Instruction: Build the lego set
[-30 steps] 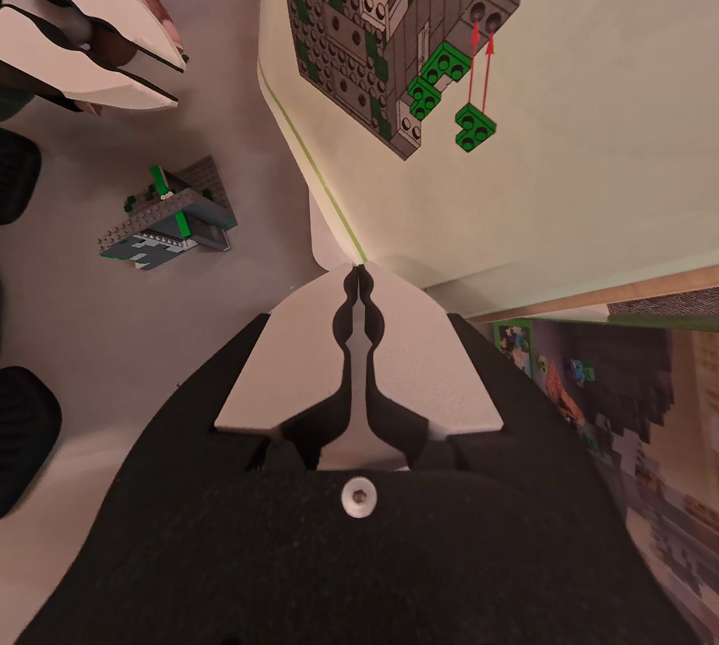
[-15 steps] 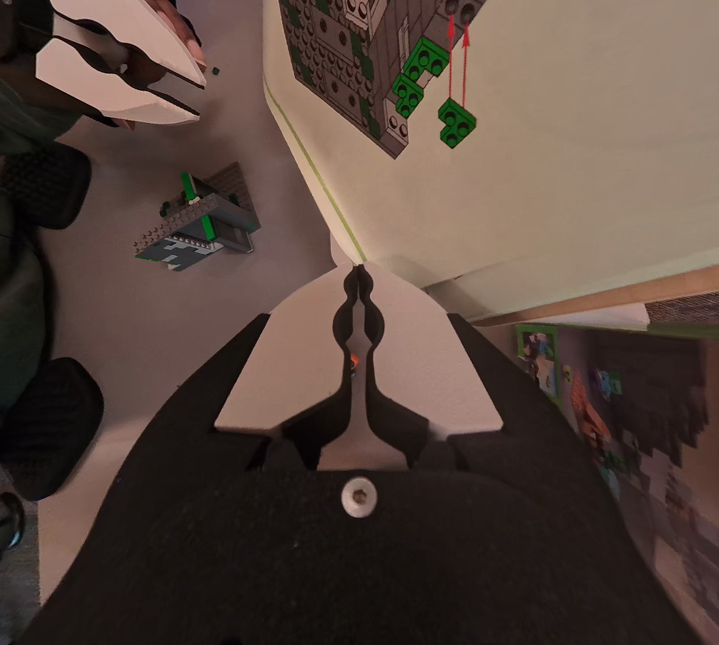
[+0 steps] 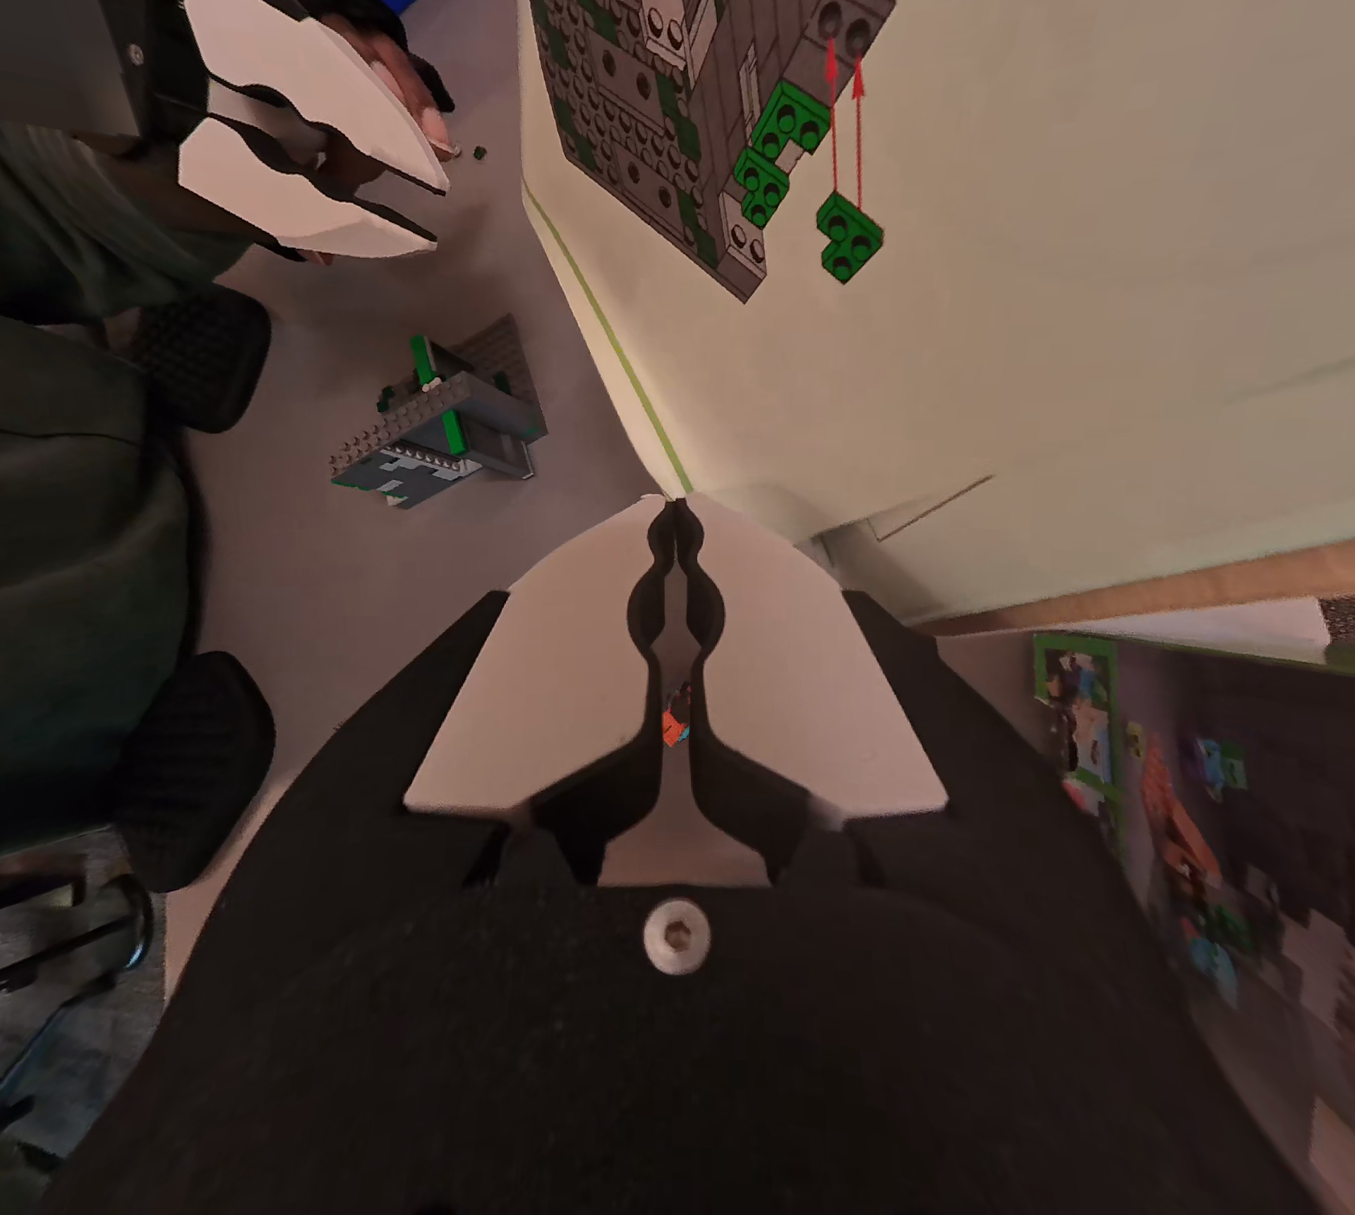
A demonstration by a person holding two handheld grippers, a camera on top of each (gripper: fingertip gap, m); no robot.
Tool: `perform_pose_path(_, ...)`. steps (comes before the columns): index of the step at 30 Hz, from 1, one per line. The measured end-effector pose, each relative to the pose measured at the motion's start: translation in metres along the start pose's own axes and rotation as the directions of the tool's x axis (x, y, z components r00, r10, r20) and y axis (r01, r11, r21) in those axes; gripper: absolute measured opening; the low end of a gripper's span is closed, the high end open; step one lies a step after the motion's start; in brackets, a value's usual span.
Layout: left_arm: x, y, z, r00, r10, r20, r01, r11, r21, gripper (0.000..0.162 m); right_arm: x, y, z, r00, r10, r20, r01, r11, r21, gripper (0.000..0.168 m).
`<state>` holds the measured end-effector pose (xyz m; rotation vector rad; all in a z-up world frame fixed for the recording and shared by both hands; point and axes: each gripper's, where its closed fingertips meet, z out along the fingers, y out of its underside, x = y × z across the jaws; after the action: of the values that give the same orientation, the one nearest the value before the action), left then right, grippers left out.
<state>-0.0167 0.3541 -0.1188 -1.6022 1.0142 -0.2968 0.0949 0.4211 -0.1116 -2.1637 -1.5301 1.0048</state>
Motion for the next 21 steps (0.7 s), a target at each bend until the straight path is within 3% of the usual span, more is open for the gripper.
perform_pose_path(14,0.005,-0.005,0.007,1.000,0.005,-0.020,-0.005,1.000,0.010,0.013,-0.004,0.006,-0.011,1.000,0.002,-0.008,-0.004,0.985,-0.173,0.000)
perform_pose_path(21,0.008,-0.007,0.011,1.000,0.005,-0.022,-0.005,1.000,0.021,0.012,0.002,0.006,-0.010,0.998,-0.030,-0.048,0.021,0.982,-0.189,0.000)
